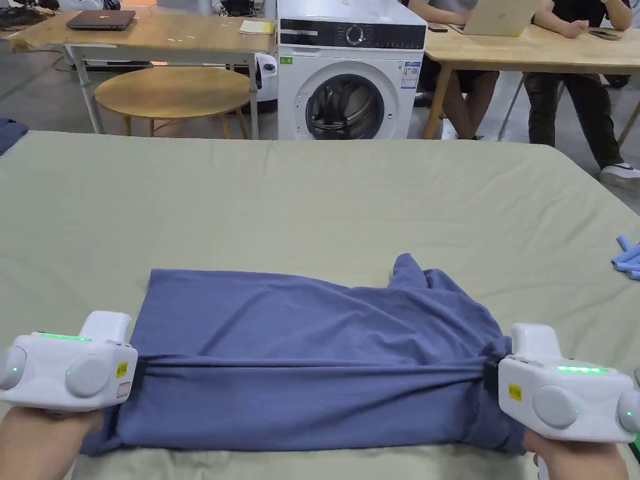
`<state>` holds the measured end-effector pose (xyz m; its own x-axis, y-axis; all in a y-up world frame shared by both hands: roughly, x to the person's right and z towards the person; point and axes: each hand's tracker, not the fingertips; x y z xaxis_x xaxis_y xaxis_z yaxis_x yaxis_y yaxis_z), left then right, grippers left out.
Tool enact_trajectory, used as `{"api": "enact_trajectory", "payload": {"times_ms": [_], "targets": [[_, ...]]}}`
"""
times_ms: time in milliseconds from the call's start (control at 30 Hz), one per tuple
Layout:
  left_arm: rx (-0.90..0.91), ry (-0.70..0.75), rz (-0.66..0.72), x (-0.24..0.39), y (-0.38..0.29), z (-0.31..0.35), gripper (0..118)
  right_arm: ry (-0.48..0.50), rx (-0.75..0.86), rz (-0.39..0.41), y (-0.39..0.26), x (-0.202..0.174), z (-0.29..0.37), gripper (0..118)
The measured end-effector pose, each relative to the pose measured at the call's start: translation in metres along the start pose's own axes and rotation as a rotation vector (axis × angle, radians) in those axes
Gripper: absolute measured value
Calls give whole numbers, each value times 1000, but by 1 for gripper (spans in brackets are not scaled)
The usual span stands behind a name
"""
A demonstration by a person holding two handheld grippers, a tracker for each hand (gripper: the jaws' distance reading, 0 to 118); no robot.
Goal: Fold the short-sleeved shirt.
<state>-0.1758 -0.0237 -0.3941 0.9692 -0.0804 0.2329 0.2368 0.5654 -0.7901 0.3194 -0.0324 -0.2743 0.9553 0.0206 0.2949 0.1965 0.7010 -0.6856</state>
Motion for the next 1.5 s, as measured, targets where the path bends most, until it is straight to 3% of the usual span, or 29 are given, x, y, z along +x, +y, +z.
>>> {"api": "enact_trajectory", "payload": {"times_ms": [67,100,133,167,200,233,367,500,533,567,600,633,667,700,800,867,1133,1167,1233,1267,1433,1467,1500], "targets": [[47,8,-8,5,-2,13,8,20,21,-25,-3,4,5,4],[94,6,2,5,-3,23,26,46,45,-29,-3,5,14,8],[123,-6,9,6,-5,33,54,42,50,-20,-3,5,23,26],[164,-5,12,9,-8,48,91,40,60,-14,-3,3,34,68],[226,2,4,14,-14,66,98,41,96,-13,-5,2,49,94],[286,18,4,20,-21,82,98,59,160,-15,-8,-1,65,104],[582,-57,-23,49,-72,143,98,131,374,-37,-36,-17,127,104],[716,49,-62,74,-121,168,98,129,504,-20,-73,-36,160,104],[694,40,-62,78,-132,171,98,126,530,-9,-81,-39,164,102],[685,44,-62,79,-141,166,87,131,555,6,-89,-42,169,90],[672,42,-64,80,-150,165,60,135,563,21,-96,-46,173,67],[651,21,-60,80,-155,164,21,133,556,34,-100,-48,172,31],[586,4,-54,81,-158,161,0,115,549,54,-103,-51,172,0],[531,-3,-57,79,-163,152,0,99,554,82,-108,-54,172,0],[531,-21,-37,69,-168,148,0,152,529,66,-111,-56,170,0],[496,-4,-35,65,-164,144,0,136,538,65,-116,-58,168,0],[272,27,118,6,-142,92,2,133,489,26,-117,-49,162,0],[252,44,112,1,-136,85,25,131,478,20,-114,-47,163,0],[237,57,110,-6,-127,73,91,123,463,8,-114,-44,159,0],[247,57,118,-8,-124,69,113,121,460,5,-114,-42,157,0],[157,70,120,-11,-101,34,114,89,418,-6,-108,-29,148,0],[157,39,125,-11,-99,25,105,83,402,-13,-107,-25,146,0],[164,32,129,-11,-100,14,87,72,389,-19,-107,-22,143,0]]}}
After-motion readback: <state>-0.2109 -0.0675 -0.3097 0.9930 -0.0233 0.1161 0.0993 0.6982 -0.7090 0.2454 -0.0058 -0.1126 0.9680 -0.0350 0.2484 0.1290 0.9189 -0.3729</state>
